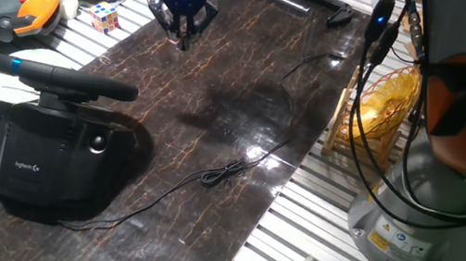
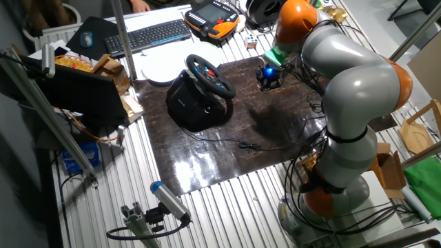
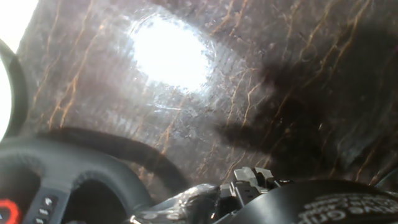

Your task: Rotate the steering wheel 90 degrees counterclockwise

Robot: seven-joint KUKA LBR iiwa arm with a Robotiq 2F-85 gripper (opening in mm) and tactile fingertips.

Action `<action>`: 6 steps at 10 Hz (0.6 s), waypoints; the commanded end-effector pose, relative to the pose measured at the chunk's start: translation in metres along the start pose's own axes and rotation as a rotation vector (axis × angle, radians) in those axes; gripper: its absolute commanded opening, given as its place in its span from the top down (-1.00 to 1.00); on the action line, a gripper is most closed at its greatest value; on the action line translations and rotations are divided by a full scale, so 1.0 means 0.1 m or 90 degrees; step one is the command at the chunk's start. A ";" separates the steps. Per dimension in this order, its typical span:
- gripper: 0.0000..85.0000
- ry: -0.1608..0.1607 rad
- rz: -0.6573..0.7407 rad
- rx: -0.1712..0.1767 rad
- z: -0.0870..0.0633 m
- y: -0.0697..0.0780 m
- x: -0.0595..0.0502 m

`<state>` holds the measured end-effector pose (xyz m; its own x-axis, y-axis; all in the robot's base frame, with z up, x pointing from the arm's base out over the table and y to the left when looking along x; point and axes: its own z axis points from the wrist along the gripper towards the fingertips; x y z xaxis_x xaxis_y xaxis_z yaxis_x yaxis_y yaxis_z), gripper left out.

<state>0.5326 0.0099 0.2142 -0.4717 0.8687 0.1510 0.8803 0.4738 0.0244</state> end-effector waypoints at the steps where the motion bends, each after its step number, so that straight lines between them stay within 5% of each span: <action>1: 0.98 0.007 0.036 -0.007 0.02 0.02 0.00; 6: 0.98 0.031 0.055 0.009 0.16 0.25 0.03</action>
<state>0.5516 0.0277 0.1987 -0.3901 0.8989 0.1996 0.9168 0.3992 -0.0059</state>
